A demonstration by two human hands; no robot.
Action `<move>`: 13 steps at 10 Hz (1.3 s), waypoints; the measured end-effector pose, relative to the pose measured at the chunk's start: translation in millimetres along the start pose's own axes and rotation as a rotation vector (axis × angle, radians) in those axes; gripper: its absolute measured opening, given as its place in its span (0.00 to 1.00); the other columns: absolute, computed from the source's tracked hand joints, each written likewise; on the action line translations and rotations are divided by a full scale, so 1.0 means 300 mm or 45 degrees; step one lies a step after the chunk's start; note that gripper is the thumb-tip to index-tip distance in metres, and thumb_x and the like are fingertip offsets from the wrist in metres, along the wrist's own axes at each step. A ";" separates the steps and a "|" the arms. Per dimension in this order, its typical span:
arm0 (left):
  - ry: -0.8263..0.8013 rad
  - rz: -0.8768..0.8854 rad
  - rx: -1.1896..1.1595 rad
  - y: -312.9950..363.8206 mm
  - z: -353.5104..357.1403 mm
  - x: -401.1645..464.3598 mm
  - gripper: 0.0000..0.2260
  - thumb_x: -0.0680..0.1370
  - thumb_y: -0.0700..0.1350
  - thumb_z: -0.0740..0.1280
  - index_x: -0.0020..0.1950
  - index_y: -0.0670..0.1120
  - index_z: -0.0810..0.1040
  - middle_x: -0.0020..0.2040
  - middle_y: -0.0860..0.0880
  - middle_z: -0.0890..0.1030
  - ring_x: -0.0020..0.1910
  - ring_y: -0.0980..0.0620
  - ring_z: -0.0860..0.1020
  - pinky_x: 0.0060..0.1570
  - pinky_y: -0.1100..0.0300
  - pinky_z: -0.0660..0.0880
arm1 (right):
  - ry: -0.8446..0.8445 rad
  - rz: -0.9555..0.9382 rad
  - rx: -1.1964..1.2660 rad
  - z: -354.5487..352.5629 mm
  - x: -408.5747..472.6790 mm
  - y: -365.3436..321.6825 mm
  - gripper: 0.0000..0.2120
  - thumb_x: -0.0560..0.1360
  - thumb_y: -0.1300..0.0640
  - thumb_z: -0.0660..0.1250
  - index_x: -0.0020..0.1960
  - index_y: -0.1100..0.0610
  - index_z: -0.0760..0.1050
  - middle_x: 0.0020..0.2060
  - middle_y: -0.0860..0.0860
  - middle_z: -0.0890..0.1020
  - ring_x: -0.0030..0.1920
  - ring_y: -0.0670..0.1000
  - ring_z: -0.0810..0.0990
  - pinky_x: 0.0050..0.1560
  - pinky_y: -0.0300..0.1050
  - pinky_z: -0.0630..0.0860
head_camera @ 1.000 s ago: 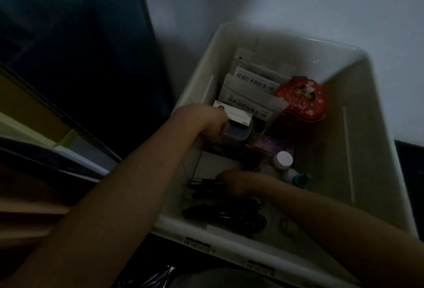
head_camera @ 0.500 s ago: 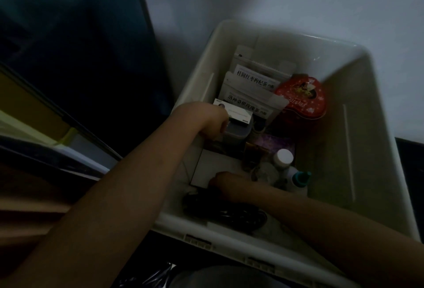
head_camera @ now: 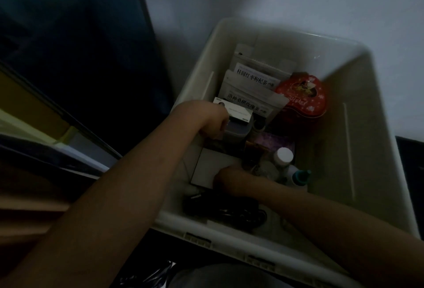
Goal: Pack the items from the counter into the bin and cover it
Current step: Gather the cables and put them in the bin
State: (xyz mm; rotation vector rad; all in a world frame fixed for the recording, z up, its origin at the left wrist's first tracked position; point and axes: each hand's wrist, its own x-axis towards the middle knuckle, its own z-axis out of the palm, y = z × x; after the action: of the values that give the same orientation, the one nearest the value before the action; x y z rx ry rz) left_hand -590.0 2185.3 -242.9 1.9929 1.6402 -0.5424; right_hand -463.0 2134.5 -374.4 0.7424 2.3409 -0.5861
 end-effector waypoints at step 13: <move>0.741 0.365 -0.548 1.104 -0.104 0.035 0.12 0.75 0.39 0.63 0.58 0.42 0.77 0.54 0.43 0.81 0.54 0.46 0.79 0.55 0.57 0.75 | 1.393 0.705 0.962 0.014 -1.123 0.735 0.12 0.77 0.61 0.62 0.58 0.60 0.79 0.56 0.57 0.81 0.57 0.56 0.79 0.56 0.42 0.71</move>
State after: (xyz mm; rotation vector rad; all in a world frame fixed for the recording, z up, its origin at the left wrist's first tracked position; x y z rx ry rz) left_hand -263.4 2162.7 -182.8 2.0935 1.5516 0.5047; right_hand -100.5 2175.0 -203.7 2.4596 2.5297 -0.9630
